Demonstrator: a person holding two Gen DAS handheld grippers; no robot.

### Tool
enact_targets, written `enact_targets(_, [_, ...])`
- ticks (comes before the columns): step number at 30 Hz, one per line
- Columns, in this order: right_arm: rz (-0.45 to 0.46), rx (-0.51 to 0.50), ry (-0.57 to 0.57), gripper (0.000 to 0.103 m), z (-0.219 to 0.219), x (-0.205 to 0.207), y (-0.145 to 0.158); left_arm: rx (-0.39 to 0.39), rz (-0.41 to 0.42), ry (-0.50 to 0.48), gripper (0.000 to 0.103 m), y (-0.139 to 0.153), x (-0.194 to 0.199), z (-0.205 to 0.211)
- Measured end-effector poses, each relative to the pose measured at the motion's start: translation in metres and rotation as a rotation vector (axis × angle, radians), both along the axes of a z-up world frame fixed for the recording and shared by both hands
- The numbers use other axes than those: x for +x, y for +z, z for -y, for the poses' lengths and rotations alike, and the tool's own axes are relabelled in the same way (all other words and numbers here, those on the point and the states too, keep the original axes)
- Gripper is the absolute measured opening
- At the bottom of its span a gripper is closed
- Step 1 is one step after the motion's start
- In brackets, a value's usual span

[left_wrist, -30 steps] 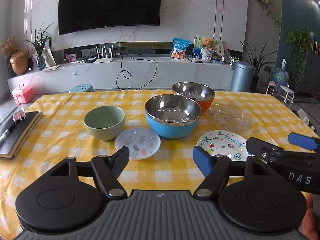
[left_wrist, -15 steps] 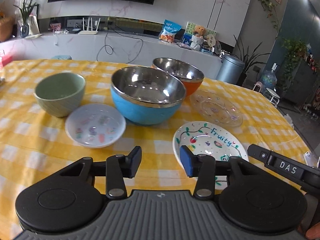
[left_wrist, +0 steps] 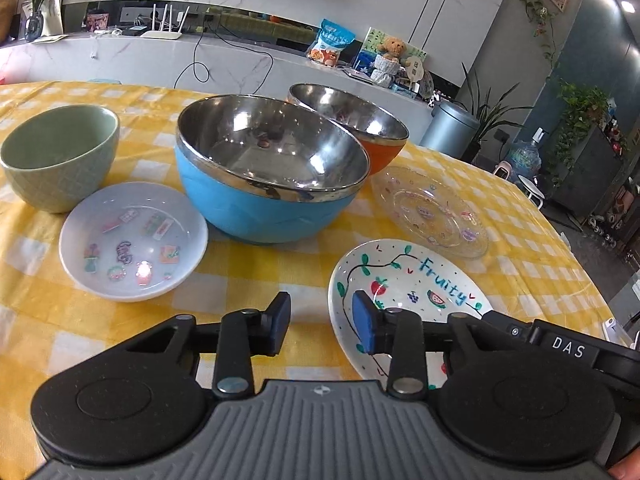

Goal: Organize plates and bowls

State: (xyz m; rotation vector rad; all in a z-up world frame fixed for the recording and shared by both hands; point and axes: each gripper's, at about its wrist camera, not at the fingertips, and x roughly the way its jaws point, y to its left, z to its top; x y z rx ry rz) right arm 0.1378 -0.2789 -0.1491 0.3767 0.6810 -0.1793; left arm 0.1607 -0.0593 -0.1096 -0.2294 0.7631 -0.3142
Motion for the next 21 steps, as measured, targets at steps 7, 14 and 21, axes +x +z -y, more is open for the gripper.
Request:
enact_targets(7, [-0.005, 0.014, 0.003, 0.015, -0.001, 0.002, -0.003, -0.008, 0.004, -0.033, 0.02, -0.003, 0.004, 0.004])
enact_targets(14, [0.0, 0.022, -0.006, 0.012, 0.0, -0.001, -0.003, 0.004, 0.016, -0.039, 0.014, -0.002, 0.001, 0.01])
enact_targets(21, [0.03, 0.017, 0.029, 0.012, -0.007, -0.008, 0.007, 0.011, 0.039, -0.013, 0.014, 0.011, -0.012, 0.0])
